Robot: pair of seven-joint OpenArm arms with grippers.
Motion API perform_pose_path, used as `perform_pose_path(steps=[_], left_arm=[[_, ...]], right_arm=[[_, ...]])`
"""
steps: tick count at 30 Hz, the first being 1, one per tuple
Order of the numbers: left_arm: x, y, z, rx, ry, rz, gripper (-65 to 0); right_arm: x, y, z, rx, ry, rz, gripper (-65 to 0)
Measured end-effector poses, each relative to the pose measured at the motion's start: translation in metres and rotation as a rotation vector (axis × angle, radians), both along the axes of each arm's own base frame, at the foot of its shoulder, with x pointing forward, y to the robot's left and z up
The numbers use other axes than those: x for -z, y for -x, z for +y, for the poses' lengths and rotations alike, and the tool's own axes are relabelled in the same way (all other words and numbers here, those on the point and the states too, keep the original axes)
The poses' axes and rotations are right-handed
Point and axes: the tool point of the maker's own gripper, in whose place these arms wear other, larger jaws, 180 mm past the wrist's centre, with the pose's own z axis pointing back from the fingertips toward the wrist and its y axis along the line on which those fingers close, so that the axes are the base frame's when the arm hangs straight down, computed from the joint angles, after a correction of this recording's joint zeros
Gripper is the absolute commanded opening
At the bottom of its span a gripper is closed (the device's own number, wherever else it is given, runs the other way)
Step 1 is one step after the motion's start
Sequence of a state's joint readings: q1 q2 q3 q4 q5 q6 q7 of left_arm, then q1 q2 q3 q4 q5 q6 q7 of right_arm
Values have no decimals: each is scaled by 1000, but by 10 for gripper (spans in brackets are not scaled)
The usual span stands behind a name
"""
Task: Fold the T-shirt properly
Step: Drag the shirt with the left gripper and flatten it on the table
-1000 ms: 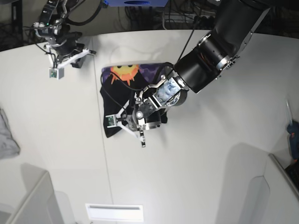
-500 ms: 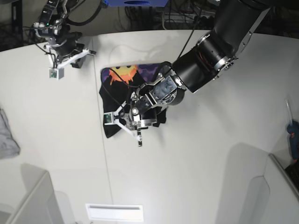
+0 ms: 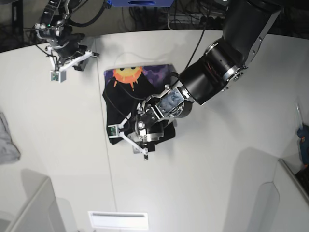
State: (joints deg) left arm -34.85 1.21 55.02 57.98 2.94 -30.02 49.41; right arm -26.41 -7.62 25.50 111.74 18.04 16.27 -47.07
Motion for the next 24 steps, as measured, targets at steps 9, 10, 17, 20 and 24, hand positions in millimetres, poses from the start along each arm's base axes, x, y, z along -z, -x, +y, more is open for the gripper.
perform_pose_path(steps=[9, 10, 17, 20, 24], left_arm=[[-12, -14, 2, 5, 9, 9, -158], [-12, -14, 2, 7, 8, 8, -158], [-12, -15, 2, 4, 10, 8, -158], [-12, -15, 2, 4, 10, 8, -160], [-14, -17, 2, 4, 9, 4, -163]], right_arm=[[0, 0, 0, -1, 1, 0, -650], [0, 0, 0, 0, 1, 0, -650], [0, 0, 0, 0, 1, 1, -650], [0, 0, 0, 0, 1, 1, -650], [0, 0, 0, 0, 1, 1, -650]])
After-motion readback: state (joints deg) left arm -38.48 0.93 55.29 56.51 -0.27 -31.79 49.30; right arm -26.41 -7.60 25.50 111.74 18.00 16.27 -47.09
